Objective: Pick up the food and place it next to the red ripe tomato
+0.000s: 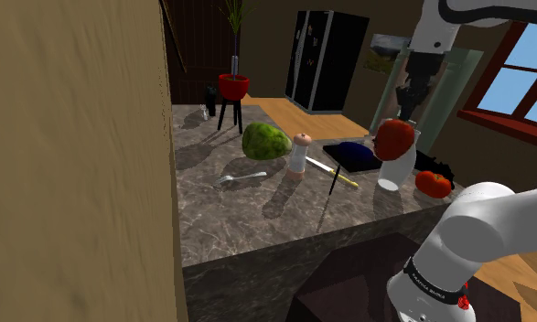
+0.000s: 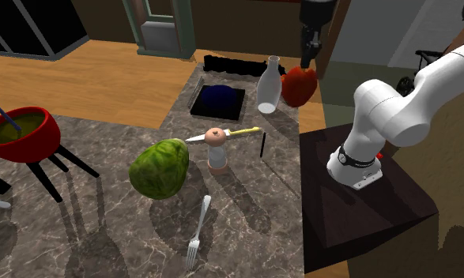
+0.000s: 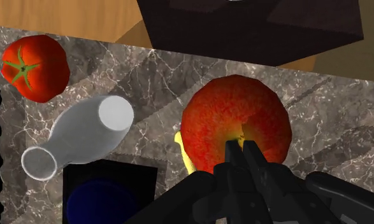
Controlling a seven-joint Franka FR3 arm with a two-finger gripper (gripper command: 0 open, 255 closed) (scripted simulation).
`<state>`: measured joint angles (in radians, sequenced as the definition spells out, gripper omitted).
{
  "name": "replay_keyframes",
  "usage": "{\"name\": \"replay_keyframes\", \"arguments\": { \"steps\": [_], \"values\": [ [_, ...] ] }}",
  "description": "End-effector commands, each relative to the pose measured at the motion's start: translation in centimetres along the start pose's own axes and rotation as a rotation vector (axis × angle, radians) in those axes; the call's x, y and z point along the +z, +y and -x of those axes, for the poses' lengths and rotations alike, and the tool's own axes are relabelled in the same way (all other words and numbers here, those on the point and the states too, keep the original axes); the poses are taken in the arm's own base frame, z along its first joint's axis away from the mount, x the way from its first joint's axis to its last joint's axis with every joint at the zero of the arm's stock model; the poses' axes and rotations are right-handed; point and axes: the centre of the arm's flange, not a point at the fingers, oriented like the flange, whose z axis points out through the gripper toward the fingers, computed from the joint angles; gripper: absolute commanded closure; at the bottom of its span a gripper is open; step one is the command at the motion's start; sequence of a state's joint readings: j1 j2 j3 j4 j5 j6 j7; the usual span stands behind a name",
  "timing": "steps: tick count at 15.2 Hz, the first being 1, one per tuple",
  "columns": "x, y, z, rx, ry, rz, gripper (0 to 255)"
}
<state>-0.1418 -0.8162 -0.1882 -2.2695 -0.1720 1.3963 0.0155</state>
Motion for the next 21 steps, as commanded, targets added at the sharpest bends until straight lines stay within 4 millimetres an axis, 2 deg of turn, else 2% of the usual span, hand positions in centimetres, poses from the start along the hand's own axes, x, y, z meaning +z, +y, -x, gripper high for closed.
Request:
{"name": "replay_keyframes", "arguments": {
  "steps": [1,9,21],
  "values": [
    [0.5,2.3,1.2,-0.002,-0.001,0.001,255],
    [1.1,12.1,5.7,-0.002,-0.001,0.001,255],
    [7.4,11.9,5.3,-0.002,-0.001,0.001,255]
  ]
}}
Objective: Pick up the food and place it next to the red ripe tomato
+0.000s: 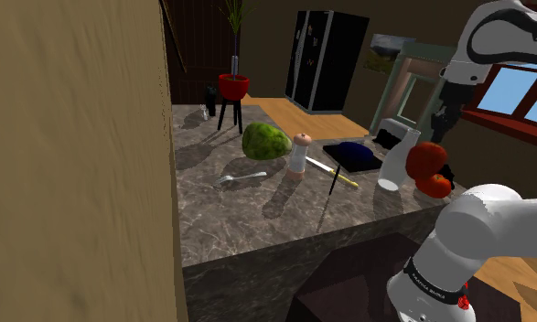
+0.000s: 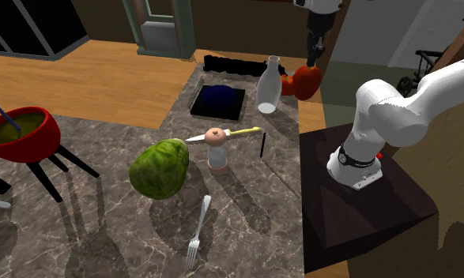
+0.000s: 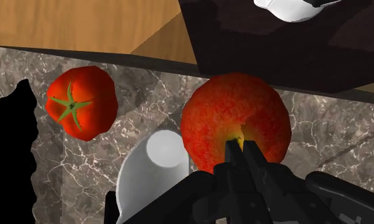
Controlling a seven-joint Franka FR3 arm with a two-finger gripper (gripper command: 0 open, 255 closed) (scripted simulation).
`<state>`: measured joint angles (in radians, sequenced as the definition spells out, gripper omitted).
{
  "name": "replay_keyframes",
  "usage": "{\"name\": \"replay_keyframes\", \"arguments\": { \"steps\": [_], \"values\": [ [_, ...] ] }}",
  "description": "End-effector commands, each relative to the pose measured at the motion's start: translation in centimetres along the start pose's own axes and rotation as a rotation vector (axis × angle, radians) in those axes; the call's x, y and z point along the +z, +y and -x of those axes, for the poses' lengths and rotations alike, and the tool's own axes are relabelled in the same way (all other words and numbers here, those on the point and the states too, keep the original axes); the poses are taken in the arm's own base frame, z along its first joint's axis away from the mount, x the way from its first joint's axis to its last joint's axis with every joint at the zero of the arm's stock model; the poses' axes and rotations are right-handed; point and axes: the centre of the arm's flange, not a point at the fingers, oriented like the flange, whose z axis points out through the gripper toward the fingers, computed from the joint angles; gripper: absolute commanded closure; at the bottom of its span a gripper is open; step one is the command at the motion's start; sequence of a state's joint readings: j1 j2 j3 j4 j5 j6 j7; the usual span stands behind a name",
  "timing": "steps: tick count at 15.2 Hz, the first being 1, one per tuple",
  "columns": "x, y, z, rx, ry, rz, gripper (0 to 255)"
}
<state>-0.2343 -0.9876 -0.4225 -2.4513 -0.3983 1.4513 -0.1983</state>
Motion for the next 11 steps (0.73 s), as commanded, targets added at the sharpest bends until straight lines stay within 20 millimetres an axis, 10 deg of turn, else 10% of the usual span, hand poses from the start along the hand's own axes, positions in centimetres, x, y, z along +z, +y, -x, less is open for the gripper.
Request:
{"name": "replay_keyframes", "arguments": {
  "steps": [1,11],
  "values": [
    [1.1,0.0,-0.2,0.0,0.0,0.0,255],
    [6.4,-0.2,-0.5,0.0,0.0,0.0,255]
  ]
}}
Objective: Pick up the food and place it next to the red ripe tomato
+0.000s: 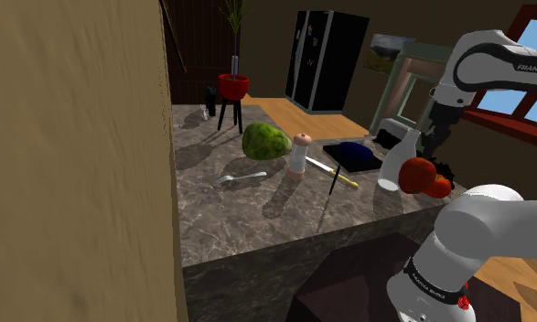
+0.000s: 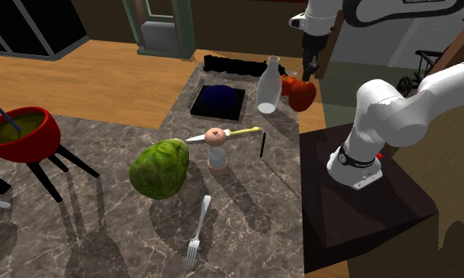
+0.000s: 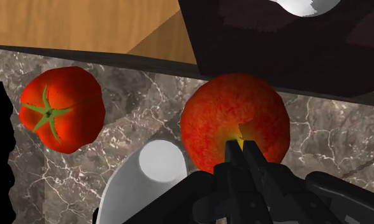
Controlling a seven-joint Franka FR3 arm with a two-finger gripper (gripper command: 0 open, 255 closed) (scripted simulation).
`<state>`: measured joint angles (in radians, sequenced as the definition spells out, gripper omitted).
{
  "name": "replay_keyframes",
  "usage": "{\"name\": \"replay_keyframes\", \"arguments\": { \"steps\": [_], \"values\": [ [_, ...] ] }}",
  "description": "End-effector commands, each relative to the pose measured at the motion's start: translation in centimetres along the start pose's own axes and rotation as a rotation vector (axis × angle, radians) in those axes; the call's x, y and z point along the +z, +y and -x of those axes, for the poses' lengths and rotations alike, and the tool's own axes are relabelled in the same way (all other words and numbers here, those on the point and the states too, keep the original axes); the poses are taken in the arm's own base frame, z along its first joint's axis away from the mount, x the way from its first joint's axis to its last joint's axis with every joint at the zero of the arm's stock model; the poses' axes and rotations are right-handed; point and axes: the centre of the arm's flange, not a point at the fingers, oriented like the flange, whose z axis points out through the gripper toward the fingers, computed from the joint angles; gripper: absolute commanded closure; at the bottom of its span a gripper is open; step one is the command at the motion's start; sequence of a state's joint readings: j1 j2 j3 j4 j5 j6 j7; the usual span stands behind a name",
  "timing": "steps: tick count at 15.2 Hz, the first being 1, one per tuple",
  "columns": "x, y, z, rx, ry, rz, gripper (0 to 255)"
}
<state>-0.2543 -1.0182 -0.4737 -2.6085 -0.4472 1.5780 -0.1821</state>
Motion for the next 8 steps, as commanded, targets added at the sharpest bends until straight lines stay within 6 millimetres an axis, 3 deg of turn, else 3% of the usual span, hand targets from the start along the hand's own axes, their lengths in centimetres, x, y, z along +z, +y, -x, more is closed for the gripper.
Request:
{"name": "replay_keyframes", "arguments": {
  "steps": [1,8],
  "values": [
    [1.1,0.0,0.0,0.0,0.0,0.0,255],
    [4.7,-0.2,-0.3,0.0,0.0,0.0,255]
  ]
}}
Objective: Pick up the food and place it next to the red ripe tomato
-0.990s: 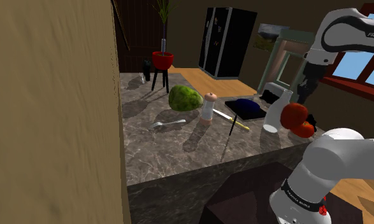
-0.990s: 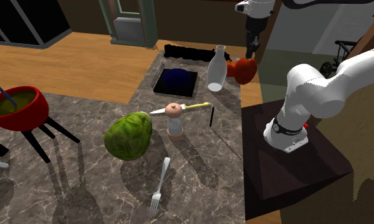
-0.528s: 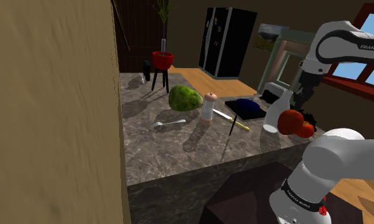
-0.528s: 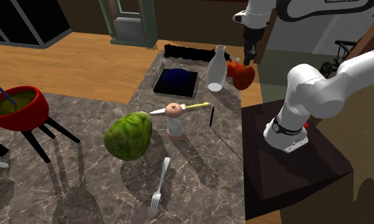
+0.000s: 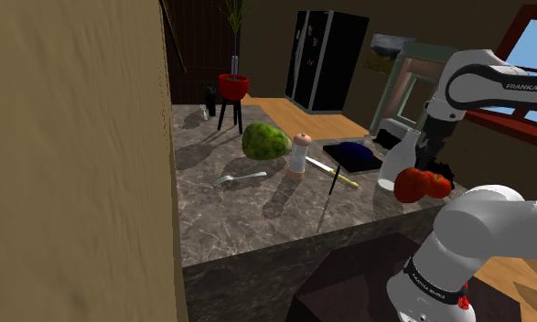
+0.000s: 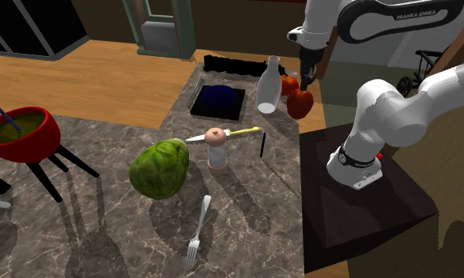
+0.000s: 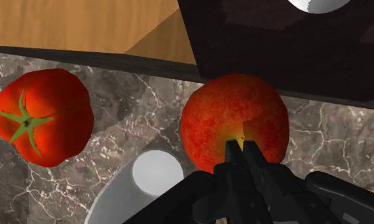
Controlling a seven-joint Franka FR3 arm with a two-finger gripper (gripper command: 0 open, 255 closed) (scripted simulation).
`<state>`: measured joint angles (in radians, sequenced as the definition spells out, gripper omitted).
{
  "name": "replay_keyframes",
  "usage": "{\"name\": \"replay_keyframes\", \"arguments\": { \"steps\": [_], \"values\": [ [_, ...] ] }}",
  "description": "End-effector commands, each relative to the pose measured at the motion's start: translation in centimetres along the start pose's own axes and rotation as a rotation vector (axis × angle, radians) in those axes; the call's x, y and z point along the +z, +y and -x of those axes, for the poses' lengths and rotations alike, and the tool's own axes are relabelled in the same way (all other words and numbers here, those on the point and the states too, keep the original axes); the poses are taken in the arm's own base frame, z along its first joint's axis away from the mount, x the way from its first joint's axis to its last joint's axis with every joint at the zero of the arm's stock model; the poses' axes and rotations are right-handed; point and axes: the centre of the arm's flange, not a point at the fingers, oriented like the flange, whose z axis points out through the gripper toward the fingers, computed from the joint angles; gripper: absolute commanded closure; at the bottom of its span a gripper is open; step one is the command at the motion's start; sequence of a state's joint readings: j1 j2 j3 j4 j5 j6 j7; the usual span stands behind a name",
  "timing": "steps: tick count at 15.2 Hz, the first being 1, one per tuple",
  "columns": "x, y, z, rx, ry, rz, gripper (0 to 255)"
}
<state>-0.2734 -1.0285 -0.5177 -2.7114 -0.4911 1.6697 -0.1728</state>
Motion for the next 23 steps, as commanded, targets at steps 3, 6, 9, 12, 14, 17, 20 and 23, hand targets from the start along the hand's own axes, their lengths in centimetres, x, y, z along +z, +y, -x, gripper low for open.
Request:
{"name": "replay_keyframes", "arguments": {
  "steps": [3,6,9,12,14,17,20,23],
  "values": [
    [2.2,-0.1,-0.2,0.0,0.001,0.0,255],
    [4.0,-0.1,-0.4,0.0,0.001,0.0,255],
    [4.0,-0.1,-0.4,0.0,0.001,0.0,255],
    [4.0,-0.1,-0.4,0.0,0.001,0.0,255],
    [4.0,-0.1,-0.4,0.0,0.001,0.0,255],
    [4.0,-0.1,-0.4,0.0,0.001,0.0,0],
    [4.0,-0.1,-0.4,0.0,0.001,0.0,0],
    [0.0,-0.1,-0.4,0.0,0.001,0.0,0]
  ]
}}
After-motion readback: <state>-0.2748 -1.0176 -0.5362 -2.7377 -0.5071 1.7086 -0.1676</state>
